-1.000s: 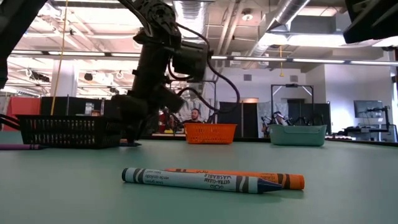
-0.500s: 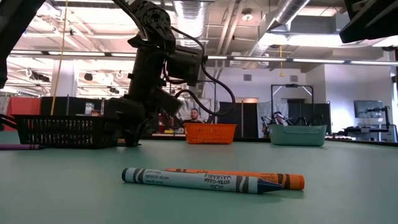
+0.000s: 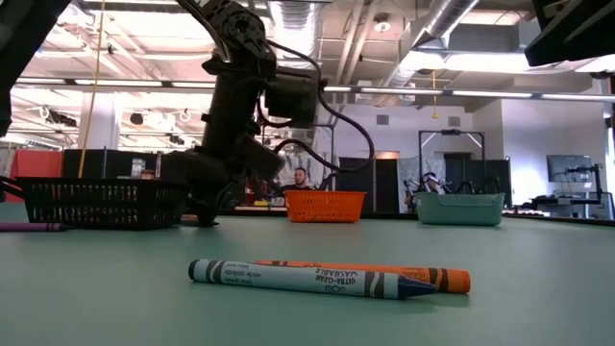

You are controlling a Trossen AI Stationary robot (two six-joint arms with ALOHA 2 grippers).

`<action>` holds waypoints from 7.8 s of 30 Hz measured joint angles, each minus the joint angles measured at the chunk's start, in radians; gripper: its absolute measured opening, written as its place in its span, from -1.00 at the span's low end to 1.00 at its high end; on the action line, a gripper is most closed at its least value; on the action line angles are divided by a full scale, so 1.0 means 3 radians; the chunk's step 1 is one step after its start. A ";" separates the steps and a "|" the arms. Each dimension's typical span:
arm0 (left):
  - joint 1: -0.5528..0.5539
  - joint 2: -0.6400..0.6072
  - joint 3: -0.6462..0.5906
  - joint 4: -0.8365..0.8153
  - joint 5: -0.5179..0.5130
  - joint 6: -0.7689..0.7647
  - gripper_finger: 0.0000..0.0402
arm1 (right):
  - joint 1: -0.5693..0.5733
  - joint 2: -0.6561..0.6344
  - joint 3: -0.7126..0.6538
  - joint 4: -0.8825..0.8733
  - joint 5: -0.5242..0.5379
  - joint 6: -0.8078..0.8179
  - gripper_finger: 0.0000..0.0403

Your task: Sort crayons

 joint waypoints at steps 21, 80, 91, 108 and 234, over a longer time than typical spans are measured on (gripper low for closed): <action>-0.0029 -0.0807 0.0191 0.1886 0.1034 0.0033 -0.96 | -0.0030 -0.0001 0.0002 -0.0169 0.0087 0.0258 -0.47; -0.1064 -0.1981 -0.3013 0.6913 0.0250 -0.0055 -0.96 | -0.2330 0.0628 0.0404 0.2135 -0.2084 -0.1329 -0.61; -0.1066 -0.2011 -0.3011 0.6715 0.0250 -0.0186 -0.80 | -0.2330 0.0348 0.0399 0.1637 -0.2080 -0.1441 -0.95; -0.1011 -0.2876 -0.3013 0.4384 -0.0808 -0.0841 -0.28 | -0.3145 -0.0894 0.0403 -0.1612 -0.1438 -0.1193 -0.97; -0.1695 -0.2892 -0.3012 0.4358 -0.0675 -0.1695 -0.27 | 0.0156 0.0740 0.0615 -0.2480 -0.2963 0.5064 -0.57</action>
